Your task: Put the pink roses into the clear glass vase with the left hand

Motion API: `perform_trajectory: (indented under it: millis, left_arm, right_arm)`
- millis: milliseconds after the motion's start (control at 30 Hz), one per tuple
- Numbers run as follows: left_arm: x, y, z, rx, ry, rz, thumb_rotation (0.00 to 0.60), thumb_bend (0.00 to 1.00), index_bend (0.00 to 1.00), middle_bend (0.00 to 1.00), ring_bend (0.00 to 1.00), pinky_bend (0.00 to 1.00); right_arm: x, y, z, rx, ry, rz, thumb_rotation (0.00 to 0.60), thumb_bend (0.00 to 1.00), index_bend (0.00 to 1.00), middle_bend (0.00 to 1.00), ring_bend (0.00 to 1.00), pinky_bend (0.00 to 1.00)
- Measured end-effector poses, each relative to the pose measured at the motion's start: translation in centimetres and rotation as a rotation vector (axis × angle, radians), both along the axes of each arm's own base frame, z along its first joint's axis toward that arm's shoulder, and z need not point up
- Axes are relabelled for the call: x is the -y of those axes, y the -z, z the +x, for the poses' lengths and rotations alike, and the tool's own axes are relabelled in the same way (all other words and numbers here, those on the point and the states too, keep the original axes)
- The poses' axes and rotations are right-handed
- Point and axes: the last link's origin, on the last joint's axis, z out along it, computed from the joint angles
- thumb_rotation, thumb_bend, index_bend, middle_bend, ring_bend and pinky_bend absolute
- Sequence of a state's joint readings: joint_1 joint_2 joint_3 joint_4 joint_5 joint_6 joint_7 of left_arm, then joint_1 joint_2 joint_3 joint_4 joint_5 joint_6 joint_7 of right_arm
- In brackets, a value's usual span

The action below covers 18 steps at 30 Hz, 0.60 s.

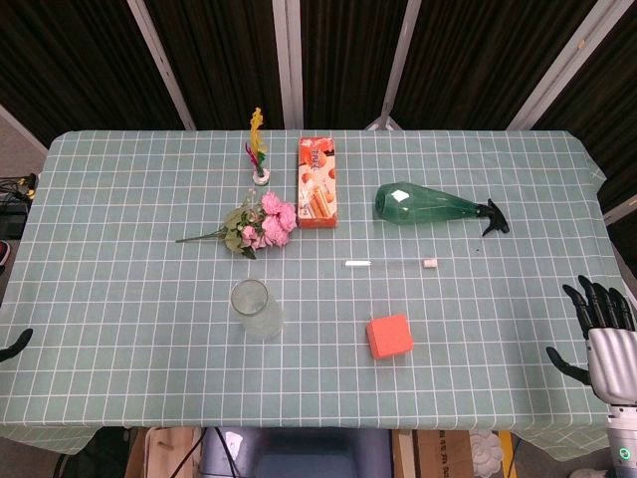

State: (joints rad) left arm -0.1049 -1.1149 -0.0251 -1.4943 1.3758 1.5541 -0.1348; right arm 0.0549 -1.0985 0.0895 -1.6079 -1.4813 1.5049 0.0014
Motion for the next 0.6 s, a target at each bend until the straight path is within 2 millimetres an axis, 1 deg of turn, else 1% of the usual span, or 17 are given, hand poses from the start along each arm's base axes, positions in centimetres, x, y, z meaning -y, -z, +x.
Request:
perform_trajectory:
  millis: [100,400,600]
  left_arm:
    - [-0.09,0.15,-0.03,-0.005,0.005,-0.01,0.6,0.31,0.02,0.03,0.0,0.0]
    - [-0.02,0.25,0.46,-0.003,0.038,0.001,0.6,0.31,0.02,0.03,0.0,0.0]
    - [-0.14,0.25,0.23,0.016,0.035,-0.001,0.6,0.31,0.02,0.03,0.0,0.0]
  right_arm:
    - [0.04,0.11,0.03,0.001,0.001,0.006,0.6,0.23,0.01,0.03,0.01,0.0]
    - [-0.19,0.26,0.32,-0.005,-0.01,0.015,0.6,0.23,0.01,0.03,0.01,0.0]
    - [-0.37,0.27,0.31,-0.007,0.002,0.017,0.6,0.23,0.01,0.03,0.01,0.0]
